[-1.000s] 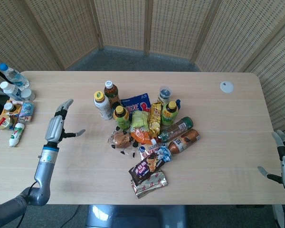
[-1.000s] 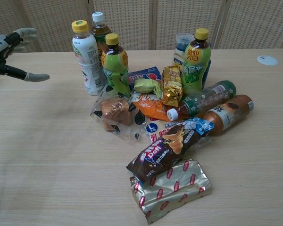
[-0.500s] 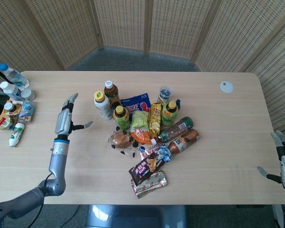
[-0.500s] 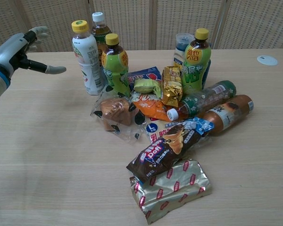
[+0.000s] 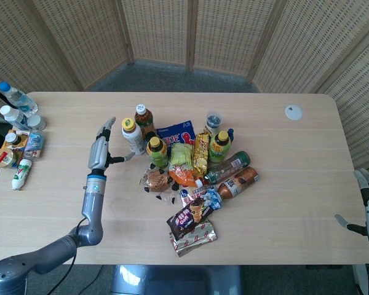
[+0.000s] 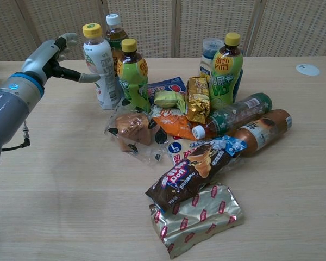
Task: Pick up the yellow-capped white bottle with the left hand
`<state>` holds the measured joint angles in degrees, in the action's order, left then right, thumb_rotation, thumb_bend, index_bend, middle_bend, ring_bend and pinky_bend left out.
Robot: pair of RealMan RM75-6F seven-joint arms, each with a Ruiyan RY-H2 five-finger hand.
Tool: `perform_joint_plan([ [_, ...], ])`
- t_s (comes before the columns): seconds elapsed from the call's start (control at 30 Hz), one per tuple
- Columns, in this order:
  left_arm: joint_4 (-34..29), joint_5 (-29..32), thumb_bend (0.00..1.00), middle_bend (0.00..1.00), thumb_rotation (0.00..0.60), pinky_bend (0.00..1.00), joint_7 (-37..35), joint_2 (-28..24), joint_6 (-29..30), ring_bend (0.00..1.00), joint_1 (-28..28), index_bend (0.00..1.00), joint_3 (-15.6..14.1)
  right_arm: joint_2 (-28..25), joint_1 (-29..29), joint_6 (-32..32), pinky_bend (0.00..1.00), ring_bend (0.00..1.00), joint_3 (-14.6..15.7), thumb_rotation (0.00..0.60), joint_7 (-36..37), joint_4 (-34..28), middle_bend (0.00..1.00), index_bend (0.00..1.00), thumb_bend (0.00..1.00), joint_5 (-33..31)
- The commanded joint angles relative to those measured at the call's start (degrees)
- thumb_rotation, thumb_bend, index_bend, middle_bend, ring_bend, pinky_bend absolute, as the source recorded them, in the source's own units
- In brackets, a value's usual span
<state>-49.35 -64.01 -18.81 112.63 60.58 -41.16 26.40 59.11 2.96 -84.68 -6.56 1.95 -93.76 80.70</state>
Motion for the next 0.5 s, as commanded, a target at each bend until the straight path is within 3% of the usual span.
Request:
perform_joint_plan([
  [0.03,1.9,0.4,0.0,0.0,0.6,0.0,-0.2,1.4,-0.3,0.0,-1.5,0.0,0.8,0.0,0.3,1.3,0.0,0.0,-0.2,0.584,1.5,0.6,0.0,0.0,0.0,-1.1],
  [0.5,15.2,1.3,0.0,0.0,0.6,0.0,-4.2,8.2,-4.8,0.0,-8.8,0.0,2.5,0.6,1.3,4.1,0.0,0.0,-0.8,0.584,2.7,2.4,0.0,0.0,0.0,-3.6],
])
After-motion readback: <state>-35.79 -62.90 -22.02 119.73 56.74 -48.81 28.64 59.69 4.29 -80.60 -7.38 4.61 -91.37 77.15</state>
